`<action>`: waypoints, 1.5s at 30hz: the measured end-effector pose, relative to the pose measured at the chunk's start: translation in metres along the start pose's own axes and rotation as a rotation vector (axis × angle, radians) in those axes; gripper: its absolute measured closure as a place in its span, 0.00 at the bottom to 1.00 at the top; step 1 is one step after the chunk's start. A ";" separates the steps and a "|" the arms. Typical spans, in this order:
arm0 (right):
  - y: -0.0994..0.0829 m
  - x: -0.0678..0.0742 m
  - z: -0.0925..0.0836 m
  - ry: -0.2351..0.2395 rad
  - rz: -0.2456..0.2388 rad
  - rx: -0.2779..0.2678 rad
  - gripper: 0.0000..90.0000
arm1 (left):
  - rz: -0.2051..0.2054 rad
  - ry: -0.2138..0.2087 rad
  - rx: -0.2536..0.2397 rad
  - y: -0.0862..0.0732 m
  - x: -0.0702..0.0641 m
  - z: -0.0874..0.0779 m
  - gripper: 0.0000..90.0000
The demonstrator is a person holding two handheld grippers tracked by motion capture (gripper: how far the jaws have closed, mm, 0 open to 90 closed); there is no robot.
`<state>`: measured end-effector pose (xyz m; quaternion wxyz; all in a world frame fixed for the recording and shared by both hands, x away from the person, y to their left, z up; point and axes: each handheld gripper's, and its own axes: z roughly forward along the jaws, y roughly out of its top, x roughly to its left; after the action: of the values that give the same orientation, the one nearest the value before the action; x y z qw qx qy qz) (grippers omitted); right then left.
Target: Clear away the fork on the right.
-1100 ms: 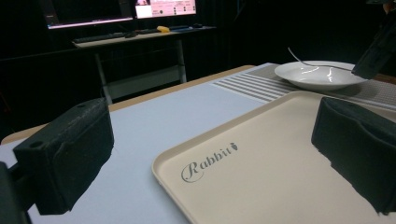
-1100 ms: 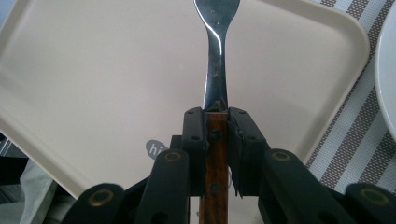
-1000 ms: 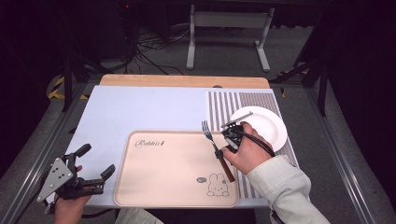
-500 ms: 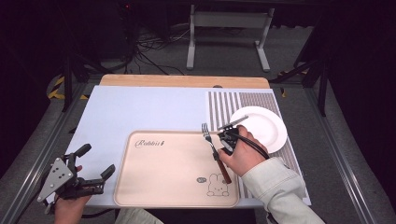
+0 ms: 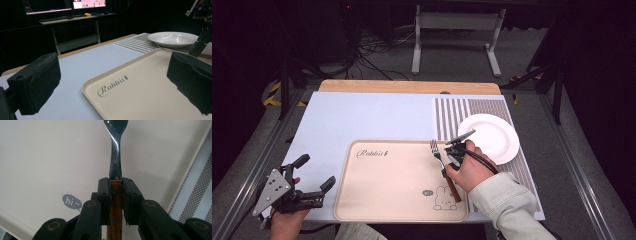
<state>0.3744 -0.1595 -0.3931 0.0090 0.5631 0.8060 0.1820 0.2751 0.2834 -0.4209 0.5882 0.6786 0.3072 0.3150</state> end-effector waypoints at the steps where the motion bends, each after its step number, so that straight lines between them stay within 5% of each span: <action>1: -0.001 0.000 0.002 -0.002 0.000 0.010 0.87 | 0.001 0.001 0.000 0.000 0.000 0.000 0.00; 36: -0.002 -0.004 0.022 0.001 0.020 0.103 0.85 | 0.004 -0.009 0.003 0.000 -0.001 0.001 0.00; 40: -0.001 -0.004 0.022 0.009 0.011 0.096 0.77 | 0.007 -0.012 0.006 0.000 -0.001 0.001 0.00; 45: -0.002 -0.003 0.022 0.038 -0.044 0.054 0.52 | 0.004 -0.010 0.002 0.000 -0.001 0.001 0.00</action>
<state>0.3790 -0.1565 -0.4147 -0.0177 0.5418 0.8229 0.1705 0.2752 0.2825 -0.4208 0.5882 0.6814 0.3033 0.3126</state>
